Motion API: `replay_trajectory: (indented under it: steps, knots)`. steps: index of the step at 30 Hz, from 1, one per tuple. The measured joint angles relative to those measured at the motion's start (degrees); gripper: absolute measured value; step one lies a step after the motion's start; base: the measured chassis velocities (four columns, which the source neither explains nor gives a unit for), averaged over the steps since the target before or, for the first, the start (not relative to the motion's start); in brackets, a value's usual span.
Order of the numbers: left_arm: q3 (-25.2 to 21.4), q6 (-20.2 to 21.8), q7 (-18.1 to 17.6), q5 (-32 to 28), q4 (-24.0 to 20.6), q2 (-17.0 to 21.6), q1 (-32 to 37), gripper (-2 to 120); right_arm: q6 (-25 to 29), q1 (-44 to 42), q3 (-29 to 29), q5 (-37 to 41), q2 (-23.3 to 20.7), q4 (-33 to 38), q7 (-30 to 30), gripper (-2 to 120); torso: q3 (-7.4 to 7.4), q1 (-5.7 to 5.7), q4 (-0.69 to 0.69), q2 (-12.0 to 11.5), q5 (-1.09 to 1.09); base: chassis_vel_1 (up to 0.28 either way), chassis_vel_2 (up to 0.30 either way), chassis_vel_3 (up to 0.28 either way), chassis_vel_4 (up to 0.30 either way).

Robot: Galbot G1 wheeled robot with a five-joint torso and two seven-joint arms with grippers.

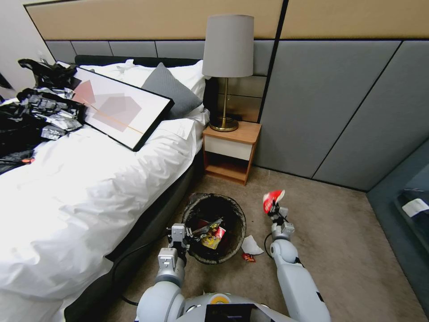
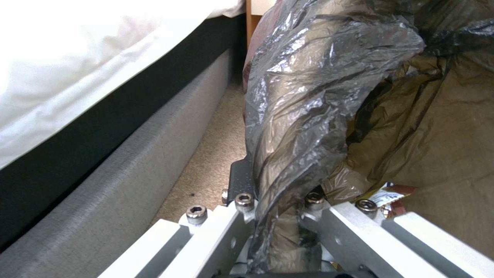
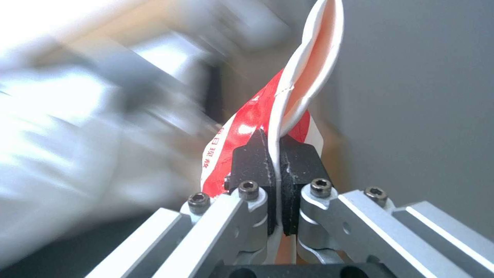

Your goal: Pick up the trash bin, then pick up the garbage from the floor and place it into the trash bin.

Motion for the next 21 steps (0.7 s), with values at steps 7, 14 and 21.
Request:
replay_trajectory:
  steps: [7,14,21]
  knots:
    - [0.90,-0.05,0.09,0.28,0.64,0.06,-0.24,0,5.83,-5.09,-5.57,-0.18,-2.57,9.03,-11.76,1,0.00,0.00,0.00,0.00,-0.01,0.000,0.000,0.000,0.000]
    - [1.26,-0.15,0.16,0.61,0.82,0.02,-0.29,0,7.45,-6.96,-11.73,-3.43,-3.15,8.86,-16.08,1,0.00,0.00,0.00,0.00,-0.01,0.000,0.000,0.000,0.000]
    - [1.04,-0.22,0.19,0.60,0.66,0.06,-0.30,0,9.86,-7.85,-13.86,-6.29,-2.92,2.73,-16.52,1,0.00,0.00,0.00,0.00,0.00,0.000,0.000,0.000,0.000]
